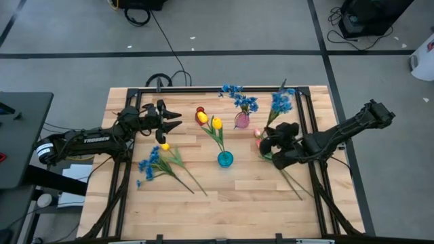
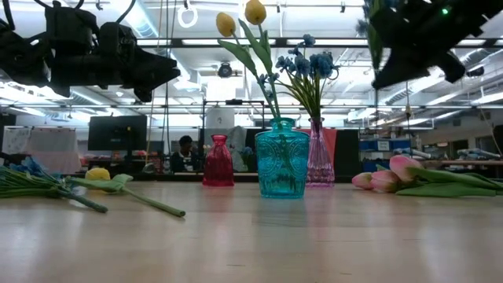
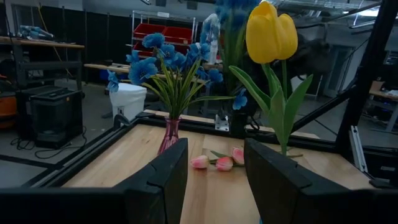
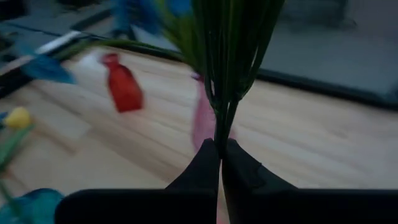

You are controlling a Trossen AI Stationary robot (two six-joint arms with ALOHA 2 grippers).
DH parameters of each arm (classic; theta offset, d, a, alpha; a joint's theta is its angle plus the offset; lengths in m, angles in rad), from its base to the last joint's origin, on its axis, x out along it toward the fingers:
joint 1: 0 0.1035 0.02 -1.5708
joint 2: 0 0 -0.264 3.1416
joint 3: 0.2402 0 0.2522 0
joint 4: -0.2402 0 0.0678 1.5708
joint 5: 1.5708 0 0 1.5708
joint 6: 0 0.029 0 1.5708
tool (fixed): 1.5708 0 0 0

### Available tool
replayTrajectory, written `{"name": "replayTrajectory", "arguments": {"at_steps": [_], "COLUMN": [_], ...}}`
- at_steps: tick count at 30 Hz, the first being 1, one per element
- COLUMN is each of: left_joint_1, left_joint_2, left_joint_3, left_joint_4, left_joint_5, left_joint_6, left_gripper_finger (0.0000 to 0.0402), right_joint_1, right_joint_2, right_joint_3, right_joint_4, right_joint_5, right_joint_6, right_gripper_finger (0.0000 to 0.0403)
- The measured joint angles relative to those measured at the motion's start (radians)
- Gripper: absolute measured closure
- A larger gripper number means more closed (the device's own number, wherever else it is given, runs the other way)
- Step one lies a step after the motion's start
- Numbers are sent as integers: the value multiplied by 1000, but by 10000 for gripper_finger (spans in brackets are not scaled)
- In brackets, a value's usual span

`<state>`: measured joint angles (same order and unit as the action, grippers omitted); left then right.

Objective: Sort flowers into vase by color
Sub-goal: Put the right blue flowers into the pink vase

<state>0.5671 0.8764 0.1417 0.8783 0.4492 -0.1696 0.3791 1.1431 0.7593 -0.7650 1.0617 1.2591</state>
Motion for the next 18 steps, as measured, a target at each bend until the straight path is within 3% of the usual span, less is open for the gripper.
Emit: {"name": "replayTrajectory", "arguments": {"at_steps": [12, 15, 18], "left_joint_1": [0, 0, 0], "left_joint_2": [0, 0, 0], "left_joint_3": [0, 0, 0], "left_joint_4": [-1, -2, -2], "left_joint_5": [0, 0, 0], "left_joint_6": [0, 0, 0], "left_gripper_finger": [239, 239, 239], "right_joint_1": [-27, -50, -88], "right_joint_2": [-69, -79, -75], "right_joint_3": [0, 0, -23], "right_joint_4": [833, 870, 874], "right_joint_5": [35, 58, 32], "right_joint_6": [-1079, -1184, -1163], "right_gripper_finger": [388, 388, 388]}}
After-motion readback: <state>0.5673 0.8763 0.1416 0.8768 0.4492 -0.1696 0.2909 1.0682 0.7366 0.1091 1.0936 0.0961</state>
